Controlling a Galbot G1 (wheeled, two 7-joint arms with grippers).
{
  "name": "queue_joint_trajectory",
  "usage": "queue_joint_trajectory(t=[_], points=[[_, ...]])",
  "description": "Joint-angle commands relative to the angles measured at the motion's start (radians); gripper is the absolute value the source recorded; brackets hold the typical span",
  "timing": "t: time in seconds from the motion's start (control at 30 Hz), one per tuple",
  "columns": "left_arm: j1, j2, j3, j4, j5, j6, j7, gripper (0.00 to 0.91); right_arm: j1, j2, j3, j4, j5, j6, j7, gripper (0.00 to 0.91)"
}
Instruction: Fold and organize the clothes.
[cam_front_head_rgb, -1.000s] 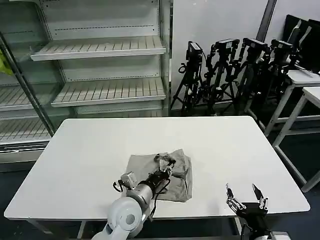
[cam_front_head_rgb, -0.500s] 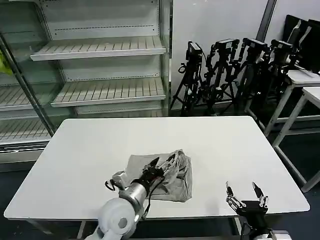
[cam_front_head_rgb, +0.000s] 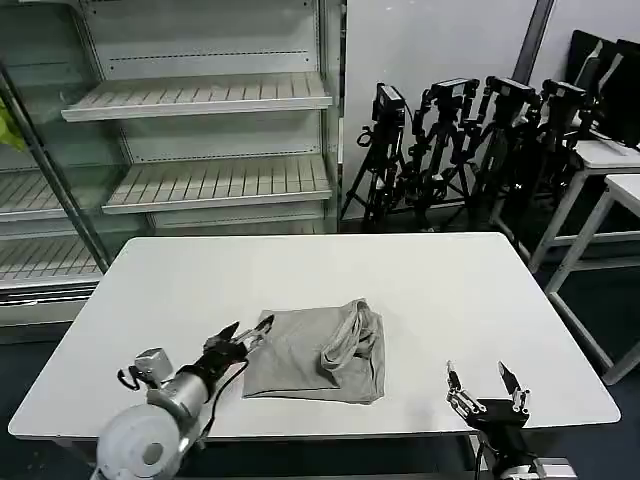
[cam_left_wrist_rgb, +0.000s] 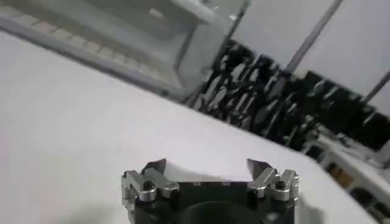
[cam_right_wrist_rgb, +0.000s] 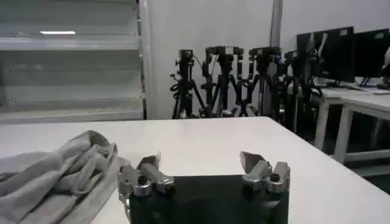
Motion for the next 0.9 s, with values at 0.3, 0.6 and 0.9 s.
queue_joint_trajectory(t=[0.3, 0.6, 0.9], points=[[0.005, 0.013, 0.023, 0.106, -0.145, 0.045, 0.099, 0.907, -0.034, 0.005, 0.020, 0.021, -0.001, 0.000, -0.001, 0.907], [-0.030, -0.003, 0.064, 0.189, -0.106, 0.043, 0.123, 0.907, -0.049, 0.005, 0.036, 0.035, 0.001, 0.000, -0.001, 0.907], [-0.067, -0.044, 0.088, 0.174, -0.145, 0.042, 0.109, 0.907, -0.054, 0.019, 0.032, 0.041, -0.004, 0.000, 0.000, 0.907]])
